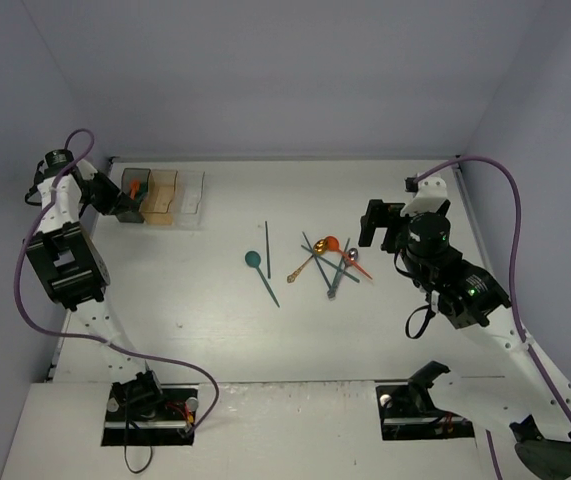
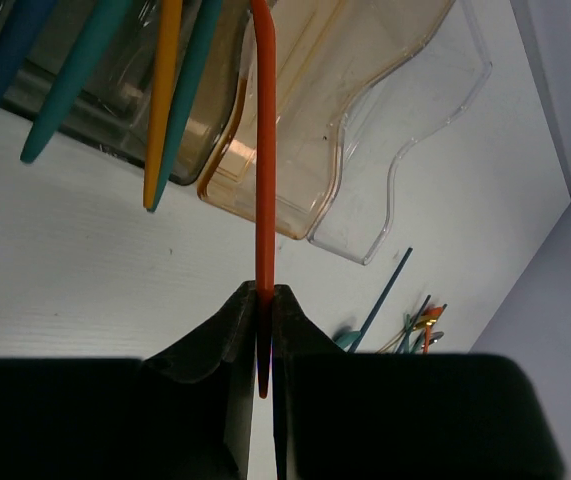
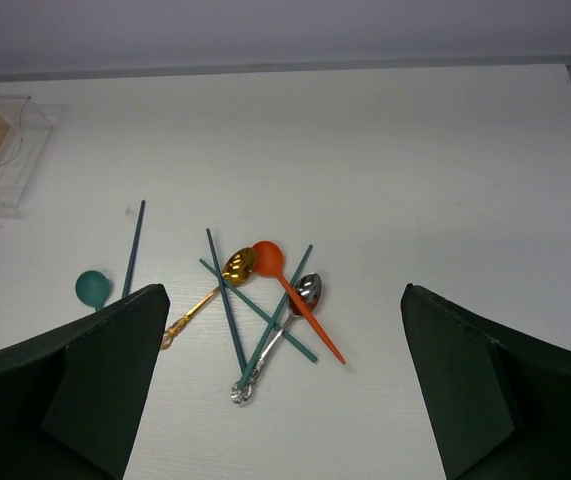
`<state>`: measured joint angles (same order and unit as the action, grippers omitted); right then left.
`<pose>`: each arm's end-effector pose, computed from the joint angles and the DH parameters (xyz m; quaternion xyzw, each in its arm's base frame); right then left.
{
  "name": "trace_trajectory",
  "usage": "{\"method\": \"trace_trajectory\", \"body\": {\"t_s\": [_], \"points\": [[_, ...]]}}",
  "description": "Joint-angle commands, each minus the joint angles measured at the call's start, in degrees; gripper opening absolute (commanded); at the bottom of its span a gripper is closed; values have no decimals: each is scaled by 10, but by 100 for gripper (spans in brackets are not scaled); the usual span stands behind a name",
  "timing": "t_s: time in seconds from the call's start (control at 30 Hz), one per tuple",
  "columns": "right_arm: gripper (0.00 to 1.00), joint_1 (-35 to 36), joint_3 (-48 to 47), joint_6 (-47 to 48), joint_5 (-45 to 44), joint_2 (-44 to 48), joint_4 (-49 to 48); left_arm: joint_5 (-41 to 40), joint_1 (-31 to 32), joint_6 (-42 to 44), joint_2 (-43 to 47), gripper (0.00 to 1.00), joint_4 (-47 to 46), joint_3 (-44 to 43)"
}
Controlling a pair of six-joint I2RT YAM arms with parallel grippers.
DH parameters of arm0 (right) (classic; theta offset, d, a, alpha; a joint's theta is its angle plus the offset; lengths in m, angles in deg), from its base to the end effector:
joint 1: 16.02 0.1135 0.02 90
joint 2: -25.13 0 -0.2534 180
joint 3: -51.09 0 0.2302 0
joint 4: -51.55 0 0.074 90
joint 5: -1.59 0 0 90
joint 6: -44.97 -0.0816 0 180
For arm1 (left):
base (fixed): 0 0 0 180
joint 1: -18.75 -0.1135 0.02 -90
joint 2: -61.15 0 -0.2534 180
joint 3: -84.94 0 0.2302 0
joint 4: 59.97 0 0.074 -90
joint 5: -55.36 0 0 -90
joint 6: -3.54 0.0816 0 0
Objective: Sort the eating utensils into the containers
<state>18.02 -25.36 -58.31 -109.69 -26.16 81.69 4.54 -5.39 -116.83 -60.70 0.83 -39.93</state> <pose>0.1983 0.0983 0.3961 -0.0078 0.7351 0.1418 0.6629 0.4379 0.1398 0.2248 -0.3318 0.8472 -0.3359 0.2435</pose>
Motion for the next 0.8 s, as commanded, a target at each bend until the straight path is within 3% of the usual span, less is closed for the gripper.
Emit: {"method": "trace_trajectory", "body": {"t_s": [0.0,0.1,0.23,0.43,0.6,0.77], "points": [[100,-4,0,11,-28,-8,-24,19,-5,-9,-15,0,8,-71],[100,-4,1,14,-33,-9,-25,15,-6,-12,-39,2,16,-104],[100,-4,2,14,-34,-11,-24,7,-6,-18,-45,28,16,-119],[100,-4,2,15,-32,-12,-22,-19,-6,-9,-21,47,24,-121],[100,-4,2,17,-34,-4,-19,-75,1,11,68,54,42,-87],[100,-4,1,22,-49,9,-14,-201,65,10,226,58,42,37]]}}
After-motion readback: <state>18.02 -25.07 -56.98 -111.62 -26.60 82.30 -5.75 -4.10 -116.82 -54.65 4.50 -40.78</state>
